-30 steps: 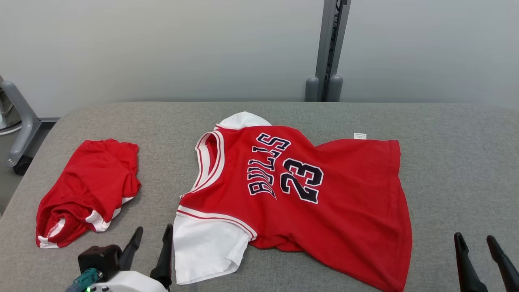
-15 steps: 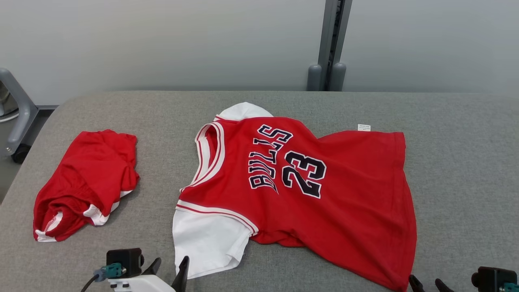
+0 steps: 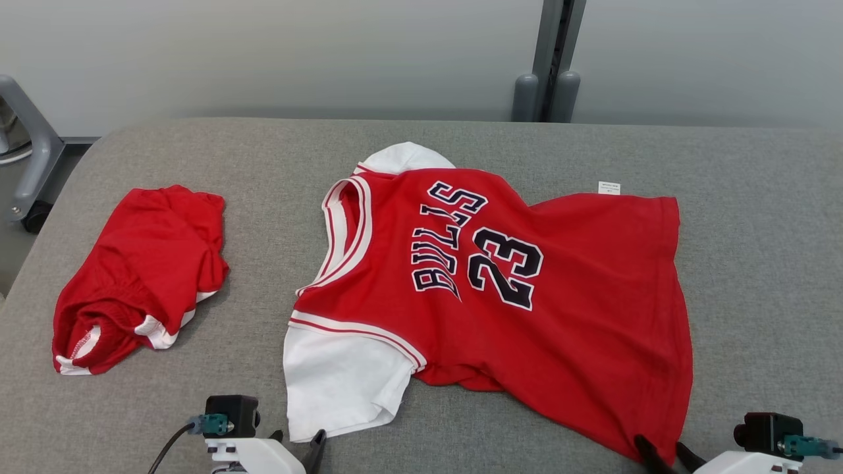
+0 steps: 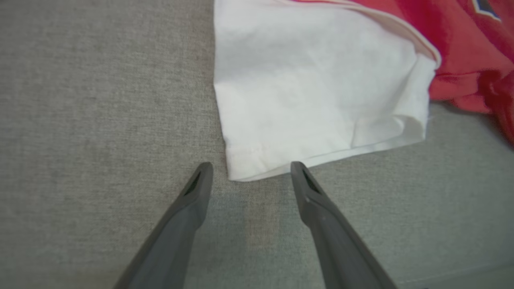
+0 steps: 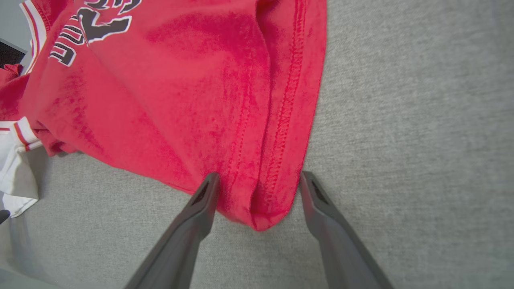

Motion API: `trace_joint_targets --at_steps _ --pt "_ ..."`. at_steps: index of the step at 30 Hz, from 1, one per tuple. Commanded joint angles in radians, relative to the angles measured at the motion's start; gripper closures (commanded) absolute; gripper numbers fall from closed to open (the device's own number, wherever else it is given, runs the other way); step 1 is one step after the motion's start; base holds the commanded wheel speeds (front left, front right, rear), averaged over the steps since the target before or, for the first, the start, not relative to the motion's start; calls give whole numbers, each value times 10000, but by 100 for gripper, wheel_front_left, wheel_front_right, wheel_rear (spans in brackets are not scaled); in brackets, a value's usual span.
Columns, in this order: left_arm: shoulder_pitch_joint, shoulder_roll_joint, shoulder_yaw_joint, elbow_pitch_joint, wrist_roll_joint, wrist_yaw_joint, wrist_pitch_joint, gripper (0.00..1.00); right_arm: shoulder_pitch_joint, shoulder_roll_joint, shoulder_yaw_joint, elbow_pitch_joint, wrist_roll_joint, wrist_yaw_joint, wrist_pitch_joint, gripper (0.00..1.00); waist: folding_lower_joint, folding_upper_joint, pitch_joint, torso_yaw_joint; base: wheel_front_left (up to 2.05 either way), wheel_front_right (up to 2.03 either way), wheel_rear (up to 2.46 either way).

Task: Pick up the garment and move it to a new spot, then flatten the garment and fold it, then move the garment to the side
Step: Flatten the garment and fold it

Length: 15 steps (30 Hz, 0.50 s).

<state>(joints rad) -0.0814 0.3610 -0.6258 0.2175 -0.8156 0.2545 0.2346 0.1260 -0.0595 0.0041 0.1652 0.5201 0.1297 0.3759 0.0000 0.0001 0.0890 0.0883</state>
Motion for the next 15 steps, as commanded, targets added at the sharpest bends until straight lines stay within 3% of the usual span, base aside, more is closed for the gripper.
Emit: trace_joint_targets --at_steps 1,11,12,13,14,15 --pt "-292 -83 -2 286 -80 -146 20 0 -158 -1 20 198 44 21 86 0 0 -1 80 -2 0 0 0" --pt "-876 -463 -17 1671 -270 -532 -69 0 -547 87 569 778 215 21 29 0 0 -1 263 20 0 0 0" --pt "-903 -475 -64 1812 -265 -606 23 1 -580 93 637 817 236 21 12 20 0 -1 267 24 0 0 0" --pt "-928 -499 -124 1910 -306 -657 109 23 -615 100 697 833 268 21 -6 49 0 -1 277 25 0 0 0" --pt "-953 -534 -182 1988 -338 -720 197 32 -650 108 752 850 282 22 -31 66 0 -1 284 23 0 0 0" --pt "-953 -534 -182 1988 -338 -720 197 32 -650 108 752 850 282 22 -31 66 0 -1 284 23 0 0 0"
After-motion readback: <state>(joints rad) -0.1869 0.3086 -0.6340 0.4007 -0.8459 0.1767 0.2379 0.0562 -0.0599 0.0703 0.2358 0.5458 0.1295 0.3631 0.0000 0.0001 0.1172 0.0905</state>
